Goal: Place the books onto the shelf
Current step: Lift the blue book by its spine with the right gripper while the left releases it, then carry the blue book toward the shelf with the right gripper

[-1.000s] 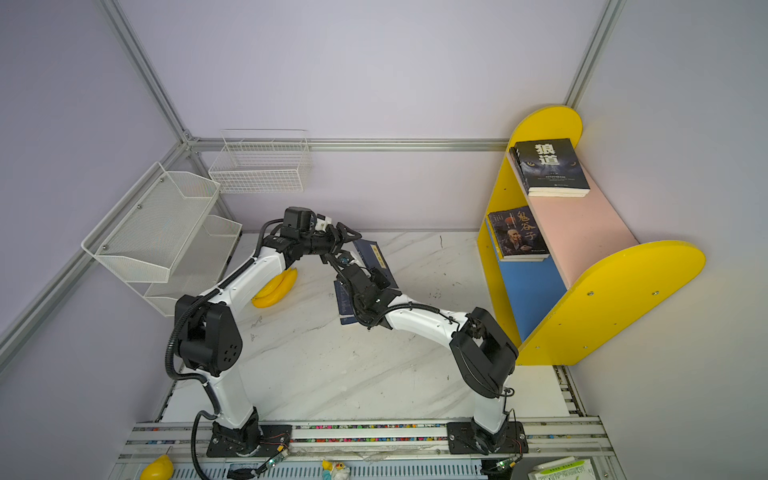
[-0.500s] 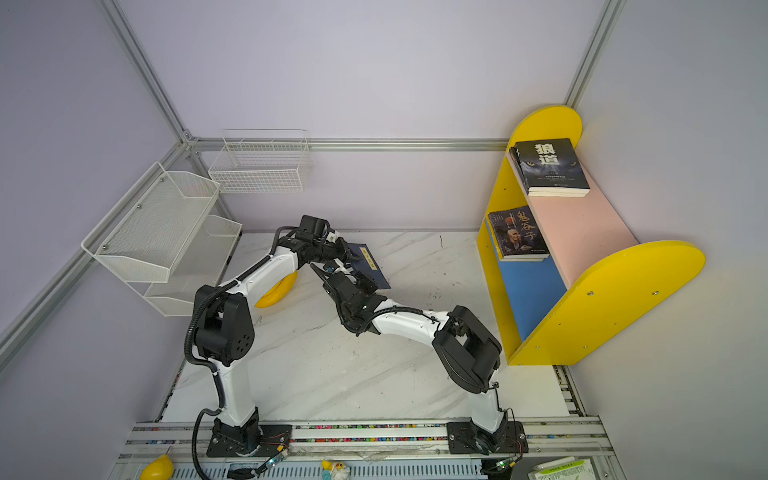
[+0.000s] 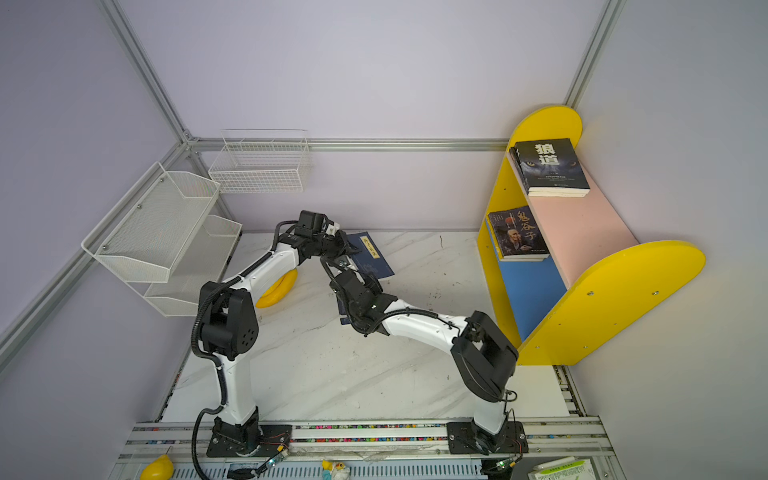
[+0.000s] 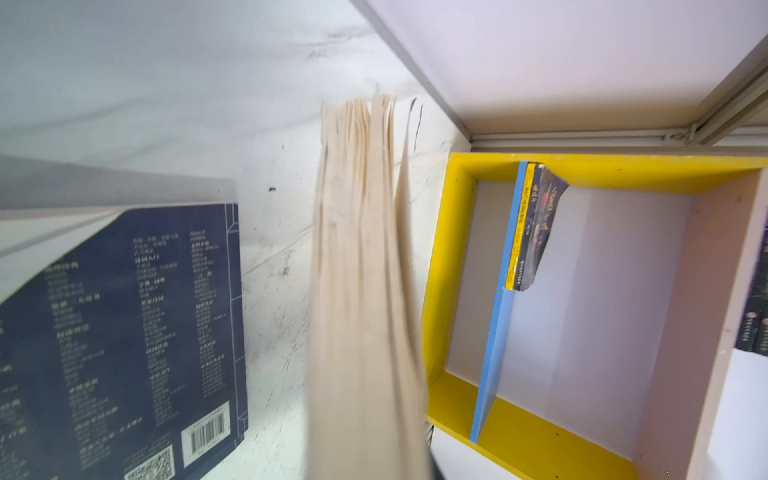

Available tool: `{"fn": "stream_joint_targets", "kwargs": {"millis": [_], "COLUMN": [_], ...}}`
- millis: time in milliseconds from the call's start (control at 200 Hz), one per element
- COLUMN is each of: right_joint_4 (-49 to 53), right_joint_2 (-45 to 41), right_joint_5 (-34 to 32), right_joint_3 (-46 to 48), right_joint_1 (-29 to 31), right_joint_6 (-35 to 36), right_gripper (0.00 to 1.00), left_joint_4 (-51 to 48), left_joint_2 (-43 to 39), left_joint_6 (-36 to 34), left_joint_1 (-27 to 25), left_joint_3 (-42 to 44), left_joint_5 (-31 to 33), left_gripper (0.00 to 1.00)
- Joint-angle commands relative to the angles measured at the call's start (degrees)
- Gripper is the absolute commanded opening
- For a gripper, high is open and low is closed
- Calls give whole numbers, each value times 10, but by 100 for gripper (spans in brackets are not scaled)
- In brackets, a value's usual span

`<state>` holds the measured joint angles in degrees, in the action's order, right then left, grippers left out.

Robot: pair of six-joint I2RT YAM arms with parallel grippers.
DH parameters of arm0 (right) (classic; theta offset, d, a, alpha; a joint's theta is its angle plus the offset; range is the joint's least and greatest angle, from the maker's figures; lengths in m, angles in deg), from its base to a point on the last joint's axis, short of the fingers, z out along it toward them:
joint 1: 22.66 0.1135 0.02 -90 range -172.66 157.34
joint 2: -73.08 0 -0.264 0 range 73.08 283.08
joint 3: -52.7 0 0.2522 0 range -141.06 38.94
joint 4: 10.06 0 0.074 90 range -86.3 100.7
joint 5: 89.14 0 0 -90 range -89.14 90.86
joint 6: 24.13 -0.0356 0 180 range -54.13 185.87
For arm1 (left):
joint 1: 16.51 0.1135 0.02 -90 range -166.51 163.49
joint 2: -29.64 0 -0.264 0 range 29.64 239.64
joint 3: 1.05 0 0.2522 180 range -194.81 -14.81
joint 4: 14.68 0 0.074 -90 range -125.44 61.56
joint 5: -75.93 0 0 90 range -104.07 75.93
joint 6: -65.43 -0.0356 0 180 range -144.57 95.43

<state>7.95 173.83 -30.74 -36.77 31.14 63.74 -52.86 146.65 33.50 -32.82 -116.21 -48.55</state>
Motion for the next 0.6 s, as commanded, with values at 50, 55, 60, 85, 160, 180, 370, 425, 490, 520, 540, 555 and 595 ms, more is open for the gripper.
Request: {"fn": "stream_joint_targets", "kwargs": {"millis": [50, 55, 60, 85, 160, 180, 370, 425, 490, 520, 540, 555, 595], "right_joint_4": [-66, -72, -77, -100, -171, -189, -411, -479, -545, -571, -586, -596, -618], "right_joint_2": [-136, -139, -142, -160, -196, -201, -190, -169, -144, -133, -127, -121, -110], "right_joint_5": [246, 251, 258, 289, 370, 392, 536, 554, 560, 560, 558, 557, 554], "right_joint_3": [96, 101, 105, 125, 175, 186, 256, 264, 271, 272, 274, 274, 273], "right_joint_1": [-114, -118, -121, -139, -190, -201, -251, -253, -253, -253, -253, -253, -254], "right_joint_6": [-240, -247, -253, -281, -352, -366, -527, -569, -610, -625, -632, -637, -647], "right_gripper": [77, 77, 78, 81, 85, 85, 89, 89, 88, 88, 88, 88, 87], "left_joint_4": [138, 139, 140, 147, 178, 189, 329, 368, 401, 410, 414, 418, 427], "left_joint_2": [-6, -6, -6, -6, -9, -9, -23, -28, -35, -39, -41, -45, -53], "left_joint_6": [33, 33, 33, 33, 37, 39, 100, 126, 146, 152, 157, 159, 164], "left_joint_1": [31, 31, 32, 33, 37, 37, 38, 37, 37, 37, 37, 36, 36], "left_joint_3": [-80, -80, -80, -82, -81, -79, -47, -33, -20, -14, -8, -4, 8], "left_joint_5": [-42, -43, -44, -47, -57, -60, -85, -90, -95, -98, -99, -100, -102], "left_gripper": [1, 1, 1, 1, 1, 1, 1, 1, 1, 1, 1, 1, 1]}}
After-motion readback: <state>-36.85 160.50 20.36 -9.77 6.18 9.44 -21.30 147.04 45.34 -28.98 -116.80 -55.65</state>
